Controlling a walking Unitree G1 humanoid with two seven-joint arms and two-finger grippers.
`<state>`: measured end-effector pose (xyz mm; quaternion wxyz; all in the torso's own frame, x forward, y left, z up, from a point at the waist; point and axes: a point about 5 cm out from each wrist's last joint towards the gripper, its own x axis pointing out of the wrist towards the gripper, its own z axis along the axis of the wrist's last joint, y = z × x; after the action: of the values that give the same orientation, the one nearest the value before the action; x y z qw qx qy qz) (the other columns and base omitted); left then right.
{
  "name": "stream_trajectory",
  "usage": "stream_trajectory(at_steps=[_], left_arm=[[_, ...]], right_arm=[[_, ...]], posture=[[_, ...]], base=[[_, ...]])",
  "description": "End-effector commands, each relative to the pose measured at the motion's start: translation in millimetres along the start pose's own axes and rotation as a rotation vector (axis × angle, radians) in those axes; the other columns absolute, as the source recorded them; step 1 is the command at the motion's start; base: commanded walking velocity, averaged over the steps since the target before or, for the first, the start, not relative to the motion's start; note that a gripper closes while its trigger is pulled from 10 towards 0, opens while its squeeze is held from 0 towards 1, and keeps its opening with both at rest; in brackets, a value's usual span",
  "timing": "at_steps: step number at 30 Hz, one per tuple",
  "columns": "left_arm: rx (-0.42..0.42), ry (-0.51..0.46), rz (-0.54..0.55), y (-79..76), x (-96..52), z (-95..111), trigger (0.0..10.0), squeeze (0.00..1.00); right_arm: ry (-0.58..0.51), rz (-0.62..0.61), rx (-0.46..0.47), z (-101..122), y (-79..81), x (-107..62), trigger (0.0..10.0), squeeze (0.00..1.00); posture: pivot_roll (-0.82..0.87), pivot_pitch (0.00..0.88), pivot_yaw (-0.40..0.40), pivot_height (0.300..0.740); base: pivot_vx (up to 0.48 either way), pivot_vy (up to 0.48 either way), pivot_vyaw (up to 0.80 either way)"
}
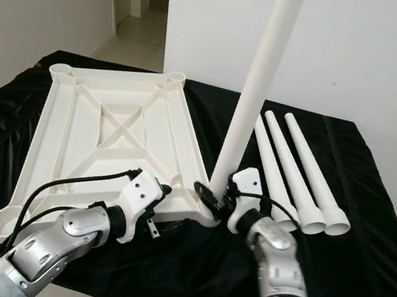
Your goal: Building children table
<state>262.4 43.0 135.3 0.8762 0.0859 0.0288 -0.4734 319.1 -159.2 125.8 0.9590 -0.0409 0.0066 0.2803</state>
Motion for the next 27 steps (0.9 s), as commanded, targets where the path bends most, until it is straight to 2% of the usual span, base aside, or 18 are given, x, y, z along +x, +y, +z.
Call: stream_trajectory(at_steps=[1,3,5,7,8,9,11,12,14,15,17,18,21,22,24,27], left_arm=[[0.01,-0.002,-0.116,-5.6,-0.5,3,10.0,0.0],[0.01,-0.002,-0.116,-5.6,-0.5,3,10.0,0.0],[0.005,-0.004,-0.113,-5.8,-0.4,3,10.0,0.0],[0.005,-0.004,-0.113,-5.8,-0.4,3,10.0,0.0],[0.003,-0.003,-0.114,-6.7,-0.3,3,10.0,0.0],[0.003,-0.003,-0.114,-6.7,-0.3,3,10.0,0.0],[-0.001,-0.004,-0.115,-8.2,0.2,3,10.0,0.0],[-0.001,-0.004,-0.115,-8.2,0.2,3,10.0,0.0],[-0.005,-0.005,-0.114,-8.9,0.6,2,10.0,0.0],[-0.005,-0.005,-0.113,-9.1,0.9,2,10.0,0.0],[-0.005,-0.005,-0.113,-9.1,0.9,2,10.0,0.0],[-0.009,-0.009,-0.113,-9.8,1.6,3,10.0,0.0],[-0.012,-0.011,-0.113,-10.5,2.3,4,10.0,0.0],[-0.015,-0.011,-0.123,-12.8,3.0,3,10.0,0.0],[-0.012,-0.007,-0.129,-13.2,2.5,2,10.0,0.0],[-0.009,-0.005,-0.131,-12.8,2.4,2,10.0,0.0]], right_arm=[[0.091,-0.056,0.025,-19,-3.7,-5.5,0.0,0.0],[0.091,-0.056,0.025,-19,-3.7,-5.5,0.0,0.0],[0.069,-0.247,0.072,-20,1.1,-3.4,0.0,0.0],[0.069,-0.247,0.072,-20,1.1,-3.4,0.0,0.0],[0.058,-0.336,0.096,-20,3.3,-3.7,0.0,0.0],[0.058,-0.336,0.096,-20,3.3,-3.7,0.0,0.0],[0.03,-0.467,0.17,-20,16.5,-2.5,0.0,0.0],[0.03,-0.467,0.17,-20,16.5,-2.5,0.0,0.0],[0.051,-0.512,0.161,-22,33.3,1.5,0.0,0.0],[0.048,-0.513,0.199,-22,42.0,4.7,0.0,0.0],[0.048,-0.513,0.199,-22,42.0,4.7,0.0,0.0],[0.031,-0.486,0.203,-19,49.7,8.5,0.0,0.0],[0.015,-0.469,0.212,-16,53.5,10.5,0.2,0.0],[-0.018,-0.445,0.193,-11,48.1,8.4,10.0,1.0],[-0.043,-0.42,0.191,-7,40.7,5.0,10.0,1.0],[-0.049,-0.407,0.193,-6,38.6,4.2,10.0,1.0]], posture=[[-0.01,0.0,0.017,0.74],[-0.01,0.0,0.017,0.74],[-0.01,0.0,0.02,0.74],[-0.01,0.0,0.02,0.74],[-0.01,0.0,0.016,0.74],[-0.01,0.0,0.016,0.74],[-0.01,0.0,0.009,0.74],[-0.01,0.0,0.009,0.74],[-0.01,0.0,0.006,0.74],[-0.01,0.0,0.008,0.74],[-0.01,0.0,0.008,0.74],[-0.01,0.0,0.011,0.74],[-0.01,0.0,0.011,0.74],[-0.02,0.0,0.01,0.74],[-0.02,0.0,0.009,0.74],[-0.02,0.0,0.008,0.74]], base=[[0.0,0.0,0.0],[0.0,0.0,0.0],[0.0,0.0,0.0],[0.0,0.0,0.0],[0.0,0.0,0.0],[0.0,0.0,0.0],[0.0,0.0,0.0],[0.0,0.0,0.0],[0.0,0.0,0.0],[0.0,0.0,0.0],[0.0,0.0,0.0],[0.0,0.0,0.0],[0.0,0.0,0.0],[0.0,0.0,0.0],[0.0,0.0,0.0],[0.0,0.0,0.0]])
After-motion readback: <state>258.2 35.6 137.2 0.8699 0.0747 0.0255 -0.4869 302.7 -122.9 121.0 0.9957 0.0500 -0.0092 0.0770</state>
